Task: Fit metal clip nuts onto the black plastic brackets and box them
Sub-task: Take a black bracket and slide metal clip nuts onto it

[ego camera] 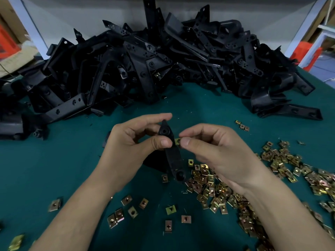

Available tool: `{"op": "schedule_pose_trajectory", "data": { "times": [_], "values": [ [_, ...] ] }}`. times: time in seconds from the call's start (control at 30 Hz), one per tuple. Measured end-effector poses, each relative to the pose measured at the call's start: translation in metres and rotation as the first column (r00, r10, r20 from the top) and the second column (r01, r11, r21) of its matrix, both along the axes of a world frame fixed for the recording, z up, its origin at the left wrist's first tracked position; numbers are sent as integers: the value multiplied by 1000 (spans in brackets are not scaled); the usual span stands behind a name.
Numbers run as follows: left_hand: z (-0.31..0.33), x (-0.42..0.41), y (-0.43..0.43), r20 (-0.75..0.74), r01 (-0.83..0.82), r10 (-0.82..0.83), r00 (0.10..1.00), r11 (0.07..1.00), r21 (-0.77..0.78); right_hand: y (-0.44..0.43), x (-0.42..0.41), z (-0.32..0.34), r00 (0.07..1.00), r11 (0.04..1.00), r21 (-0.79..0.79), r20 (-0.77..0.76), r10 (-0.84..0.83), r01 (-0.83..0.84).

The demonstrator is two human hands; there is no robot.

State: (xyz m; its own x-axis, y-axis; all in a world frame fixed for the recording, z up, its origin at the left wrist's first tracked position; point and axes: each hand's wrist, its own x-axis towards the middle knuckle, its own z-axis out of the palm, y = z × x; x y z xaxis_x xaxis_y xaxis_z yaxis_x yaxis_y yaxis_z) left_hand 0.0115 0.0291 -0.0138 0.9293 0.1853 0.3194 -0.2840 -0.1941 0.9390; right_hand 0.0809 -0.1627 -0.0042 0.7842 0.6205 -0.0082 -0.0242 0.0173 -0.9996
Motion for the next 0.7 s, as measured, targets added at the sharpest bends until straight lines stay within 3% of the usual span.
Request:
{"op": "schedule_pose_trajectory", "data": {
  "times": [0.2,0.43,0.53,0.7],
  "values": [
    [0,1,0,2,3,-3,1000,999,48,-1,-2,1,1000,1000,-12,15,15,-15],
    [-1,1,-4,13,-42,41,999,998,42,4,-5,5,969,1000,2,-245,7,-7],
    [-1,0,-6,6,-68,69,998,997,-40,4,-6,7,990,999,-25,-142,-24,21],
    [-1,0,-9,-15,-110,109,994,989,-101,6,-10,4,975,991,-96,211,-76,98]
  ]
}}
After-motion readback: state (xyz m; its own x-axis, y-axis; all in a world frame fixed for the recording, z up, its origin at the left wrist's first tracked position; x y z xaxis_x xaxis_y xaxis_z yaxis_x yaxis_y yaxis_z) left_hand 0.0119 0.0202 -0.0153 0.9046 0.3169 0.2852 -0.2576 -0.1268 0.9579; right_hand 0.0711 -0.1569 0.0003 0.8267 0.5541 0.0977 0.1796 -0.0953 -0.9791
